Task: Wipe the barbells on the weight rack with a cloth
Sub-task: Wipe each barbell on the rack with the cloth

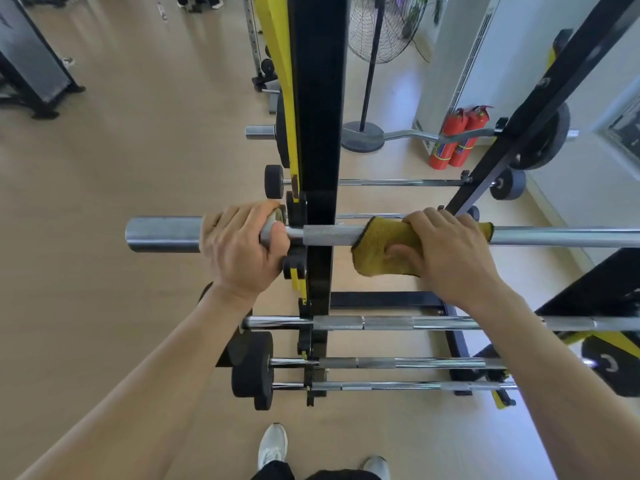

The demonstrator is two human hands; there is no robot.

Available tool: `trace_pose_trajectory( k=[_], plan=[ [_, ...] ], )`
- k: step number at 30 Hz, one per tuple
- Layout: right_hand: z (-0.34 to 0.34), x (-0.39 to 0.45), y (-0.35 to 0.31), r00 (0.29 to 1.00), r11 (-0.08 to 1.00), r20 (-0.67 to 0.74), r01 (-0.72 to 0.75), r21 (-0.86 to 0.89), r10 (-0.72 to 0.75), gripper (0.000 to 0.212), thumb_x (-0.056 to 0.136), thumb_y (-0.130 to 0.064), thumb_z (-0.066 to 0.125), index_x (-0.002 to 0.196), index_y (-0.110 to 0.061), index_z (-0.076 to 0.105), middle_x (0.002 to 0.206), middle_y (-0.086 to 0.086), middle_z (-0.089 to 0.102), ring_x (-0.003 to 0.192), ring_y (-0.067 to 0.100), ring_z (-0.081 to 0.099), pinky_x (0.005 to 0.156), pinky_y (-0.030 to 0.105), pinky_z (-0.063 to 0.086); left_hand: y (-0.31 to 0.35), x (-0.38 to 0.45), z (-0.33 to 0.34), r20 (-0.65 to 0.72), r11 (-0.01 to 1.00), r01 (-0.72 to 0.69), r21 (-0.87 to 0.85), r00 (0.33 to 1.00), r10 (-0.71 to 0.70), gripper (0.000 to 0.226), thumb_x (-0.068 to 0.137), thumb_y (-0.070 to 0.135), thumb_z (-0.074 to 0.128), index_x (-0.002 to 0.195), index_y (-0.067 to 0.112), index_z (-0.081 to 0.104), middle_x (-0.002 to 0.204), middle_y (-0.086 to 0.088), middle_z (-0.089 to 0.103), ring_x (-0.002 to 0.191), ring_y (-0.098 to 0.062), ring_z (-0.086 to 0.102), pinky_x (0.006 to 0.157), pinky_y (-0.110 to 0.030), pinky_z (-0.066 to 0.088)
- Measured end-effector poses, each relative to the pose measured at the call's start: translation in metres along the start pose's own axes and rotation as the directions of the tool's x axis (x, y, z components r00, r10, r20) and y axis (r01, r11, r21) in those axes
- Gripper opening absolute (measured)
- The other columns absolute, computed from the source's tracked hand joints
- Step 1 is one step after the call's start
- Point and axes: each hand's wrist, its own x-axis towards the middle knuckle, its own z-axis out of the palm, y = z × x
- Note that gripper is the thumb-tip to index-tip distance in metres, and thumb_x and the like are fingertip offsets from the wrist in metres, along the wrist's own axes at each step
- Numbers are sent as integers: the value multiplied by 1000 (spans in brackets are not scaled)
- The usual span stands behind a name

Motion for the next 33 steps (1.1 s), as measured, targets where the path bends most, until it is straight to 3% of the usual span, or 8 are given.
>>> trace_pose_trajectory(
  k=[7, 10, 14, 17, 23, 27, 30, 33],
  plan=[
    [-16, 48, -70, 960, 988, 236, 155, 0, -150, 33, 92, -53, 61, 96, -25, 44, 79, -8, 51, 76, 16, 56, 70, 32, 39, 3, 3, 3, -48, 1000, -14, 14, 999, 15, 46, 98, 34, 34, 87, 12, 73, 76, -2, 69, 68, -18, 60, 76, -25, 27],
    [-6, 60, -103, 955, 970, 168, 242, 38, -245, 17, 92, -31, 64, 103, -21, 55, 73, -7, 51, 68, 16, 55, 65, 29, 38, 0, 2, 3, -24, 1000, -23, 22, 999, 23, 49, 100, 36, 31, 88, 12, 72, 77, -3, 69, 69, -19, 60, 75, -26, 28],
    [-12, 39, -77, 960, 964, 88, 263, 28, -264, 29, 96, -38, 60, 119, -25, 46, 98, -9, 60, 79, 9, 55, 68, 28, 35, -4, 0, 2, -11, 997, -73, 20, 997, 73, 47, 99, 36, 34, 91, 10, 73, 78, -4, 70, 69, -20, 61, 72, -31, 38],
    [-24, 22, -21, 974, 989, 183, 143, -31, -135, 30, 95, -46, 55, 117, -27, 46, 105, -6, 62, 86, 18, 61, 71, 33, 42, -6, -1, 1, -3, 997, -80, 5, 997, 80, 48, 99, 37, 34, 92, 10, 73, 79, -4, 70, 70, -20, 61, 72, -32, 40],
    [-29, 15, 3, 949, 961, 187, -226, -158, 254, 27, 83, -52, 66, 96, -31, 53, 69, -11, 48, 71, 20, 53, 68, 32, 42, 5, 3, -8, 128, 998, 46, -52, 991, -39, 45, 100, 37, 31, 94, 13, 69, 83, -2, 67, 76, -18, 58, 79, -29, 31],
    [-7, 30, -75, 994, 996, 90, -59, -60, 64, 30, 84, -38, 66, 107, -25, 53, 97, -1, 65, 92, 25, 63, 80, 38, 43, 19, 17, -24, 296, 944, 303, -127, 920, -255, 25, 98, 28, 44, 99, 20, 68, 87, 7, 66, 82, -8, 50, 84, -26, 25],
    [12, 23, -103, 990, 990, -77, 122, 66, -116, 45, 85, -41, 68, 121, -23, 50, 111, 0, 61, 104, 24, 58, 96, 45, 41, 38, 26, -30, 367, 805, 552, -216, 810, -457, 24, 94, 31, 47, 102, 22, 68, 89, 11, 65, 91, -12, 57, 97, -38, 43],
    [19, 3, -67, 961, 961, -146, 251, 116, -233, 56, 94, -42, 52, 146, -26, 36, 135, -1, 51, 125, 23, 45, 111, 43, 30, 89, 17, -40, 197, 840, 433, -327, 901, -388, 16, 92, 23, 50, 100, 15, 62, 98, 4, 58, 96, -12, 48, 89, -32, 43]
  ],
)
